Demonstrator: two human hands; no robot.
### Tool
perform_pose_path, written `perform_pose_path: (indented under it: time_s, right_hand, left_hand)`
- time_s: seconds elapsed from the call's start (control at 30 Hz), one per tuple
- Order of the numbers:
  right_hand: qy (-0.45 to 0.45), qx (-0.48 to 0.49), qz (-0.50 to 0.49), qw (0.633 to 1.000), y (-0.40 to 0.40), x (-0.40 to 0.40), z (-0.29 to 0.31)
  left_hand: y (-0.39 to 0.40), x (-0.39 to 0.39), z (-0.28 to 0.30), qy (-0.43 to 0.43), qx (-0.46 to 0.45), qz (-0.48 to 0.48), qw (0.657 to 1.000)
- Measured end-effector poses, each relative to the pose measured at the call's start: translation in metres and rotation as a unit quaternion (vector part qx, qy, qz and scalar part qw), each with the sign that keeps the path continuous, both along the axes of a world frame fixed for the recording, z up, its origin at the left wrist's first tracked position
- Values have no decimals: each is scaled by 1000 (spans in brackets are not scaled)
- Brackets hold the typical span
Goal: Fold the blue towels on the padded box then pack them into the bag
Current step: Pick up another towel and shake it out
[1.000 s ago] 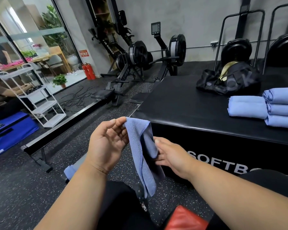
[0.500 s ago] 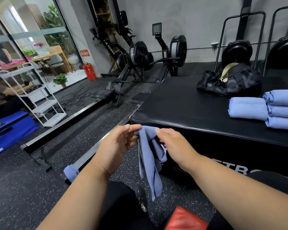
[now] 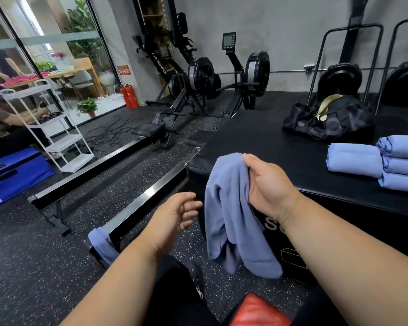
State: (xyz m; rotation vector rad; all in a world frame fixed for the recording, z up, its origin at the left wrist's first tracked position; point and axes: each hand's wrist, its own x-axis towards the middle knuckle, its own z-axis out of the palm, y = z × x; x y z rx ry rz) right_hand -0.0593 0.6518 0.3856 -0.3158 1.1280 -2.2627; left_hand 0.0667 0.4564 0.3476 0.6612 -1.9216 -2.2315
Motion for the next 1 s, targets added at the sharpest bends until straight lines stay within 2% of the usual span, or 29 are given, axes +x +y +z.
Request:
perform_pose_path:
  time_s: [0.17,0.4,0.53,0.67,0.8,1.0]
  right_hand:
    - [-39,-25,22,999,12,-7,19]
    - [-13,-42,19,999,15,-8,40]
    - [-3,-45,19,999,12,-8,45]
    - [-2,-40,21,999,6,-9,43]
    - [-3,-38,1,999,7,-13,38]
    - [-4,-50,-6,999,12,-13,38]
  left_hand:
    - [6,0,-25,-78,-2,4,997]
    - [14,-4,-50,-122,-21,-24,992]
    - [13,-4,-54,-161,25,-32,986]
    - [17,-6,-55,-110,124,-46,985]
    - [8,-7,-52,-60,171,-12,983]
    - [-3,-8,-52,-64,144,41,987]
